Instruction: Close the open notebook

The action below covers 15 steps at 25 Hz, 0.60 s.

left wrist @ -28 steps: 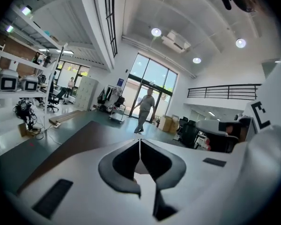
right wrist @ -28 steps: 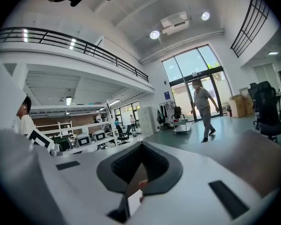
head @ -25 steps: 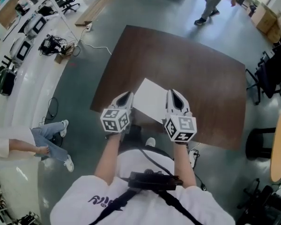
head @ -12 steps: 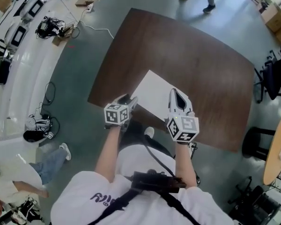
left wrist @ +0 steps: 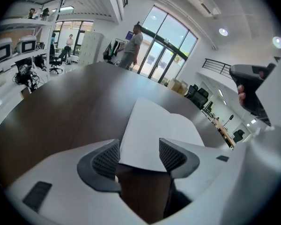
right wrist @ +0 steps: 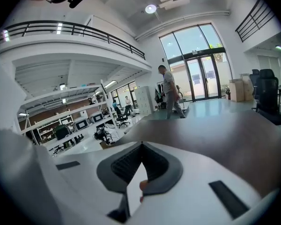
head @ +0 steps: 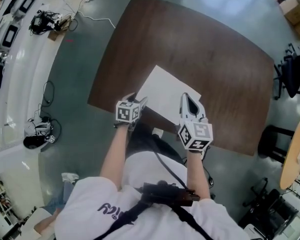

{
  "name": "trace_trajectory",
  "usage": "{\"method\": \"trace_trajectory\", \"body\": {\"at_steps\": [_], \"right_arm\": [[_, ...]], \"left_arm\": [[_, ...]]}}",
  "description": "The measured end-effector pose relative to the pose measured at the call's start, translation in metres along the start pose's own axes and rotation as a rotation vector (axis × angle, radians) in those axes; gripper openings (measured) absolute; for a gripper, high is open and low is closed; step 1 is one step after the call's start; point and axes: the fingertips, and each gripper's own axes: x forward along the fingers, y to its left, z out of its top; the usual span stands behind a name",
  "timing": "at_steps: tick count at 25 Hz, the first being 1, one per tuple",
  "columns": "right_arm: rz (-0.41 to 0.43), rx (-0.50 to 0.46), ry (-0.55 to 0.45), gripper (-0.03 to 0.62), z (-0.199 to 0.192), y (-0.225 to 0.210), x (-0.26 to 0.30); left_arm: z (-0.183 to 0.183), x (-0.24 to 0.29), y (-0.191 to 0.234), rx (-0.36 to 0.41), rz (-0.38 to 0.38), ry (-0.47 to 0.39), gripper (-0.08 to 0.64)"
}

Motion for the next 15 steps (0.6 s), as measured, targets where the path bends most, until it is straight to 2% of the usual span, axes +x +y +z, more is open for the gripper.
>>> {"method": "trace_trajectory", "body": {"at_steps": [5,10,12,15], "right_arm": [[-0.019,0.017,0.000,0.002,-0.004,-0.016,0.002],[-0.035,0.040,-0.001,0.002,-0.008,-0.026,0.000],[-0.039,0.049,-0.002,0.002,-0.009,-0.030,-0.001],[-0.044,0.062,-0.007,0.002,-0.009,-0.036,-0.001]], "left_arm": [[-0.008,0.012,0.004,0.049,0.072,0.052,0.249],[-0.016,0.018,0.006,0.194,0.166,0.130,0.233],[-0.016,0.018,0.007,0.202,0.195,0.139,0.206],[-0.015,0.019,0.009,0.173,0.211,0.141,0.171]]}}
